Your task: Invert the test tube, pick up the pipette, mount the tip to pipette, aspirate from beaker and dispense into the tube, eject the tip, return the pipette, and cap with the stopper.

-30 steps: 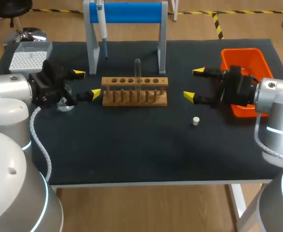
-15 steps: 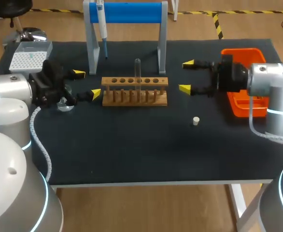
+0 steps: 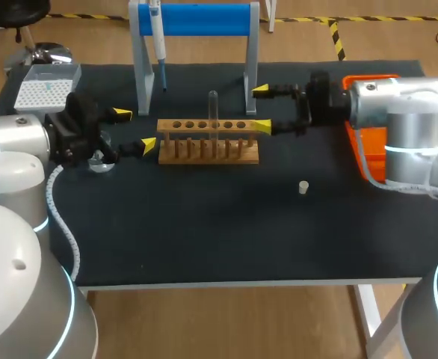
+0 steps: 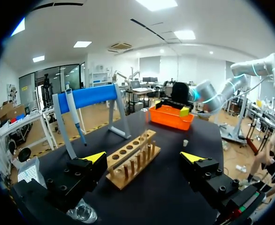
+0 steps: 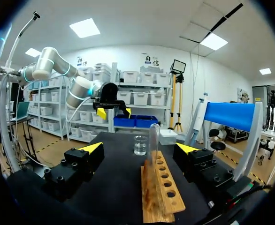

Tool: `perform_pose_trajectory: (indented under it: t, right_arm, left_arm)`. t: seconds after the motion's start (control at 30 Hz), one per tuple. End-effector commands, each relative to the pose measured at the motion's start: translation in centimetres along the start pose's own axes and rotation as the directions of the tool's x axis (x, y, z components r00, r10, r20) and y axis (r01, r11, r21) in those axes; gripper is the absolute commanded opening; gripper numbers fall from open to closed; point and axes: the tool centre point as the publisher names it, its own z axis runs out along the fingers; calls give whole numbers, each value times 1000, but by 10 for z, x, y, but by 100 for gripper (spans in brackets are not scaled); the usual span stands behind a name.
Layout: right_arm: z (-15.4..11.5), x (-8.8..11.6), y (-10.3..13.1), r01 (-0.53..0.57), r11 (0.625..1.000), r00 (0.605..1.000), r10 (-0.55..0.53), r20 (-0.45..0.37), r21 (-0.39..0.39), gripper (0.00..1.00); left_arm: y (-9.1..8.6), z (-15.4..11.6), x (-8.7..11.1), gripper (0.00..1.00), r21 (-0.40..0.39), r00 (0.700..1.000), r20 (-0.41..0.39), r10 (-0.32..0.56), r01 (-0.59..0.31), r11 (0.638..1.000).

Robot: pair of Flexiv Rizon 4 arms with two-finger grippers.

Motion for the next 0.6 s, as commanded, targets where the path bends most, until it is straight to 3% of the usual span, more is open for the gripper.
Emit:
perform_pose_trajectory:
  t: [0.03,0.6]
  right_arm:
    - [17,-11,-7,-1,1000,991,0,-131,-5,100]
    - [49,-21,-18,-32,999,985,33,-172,6,100]
  left_arm:
    - [1,1,0,100,1,1000,3,1,-1,1000]
    - [1,1,0,100,1,1000,3,1,-1,1000]
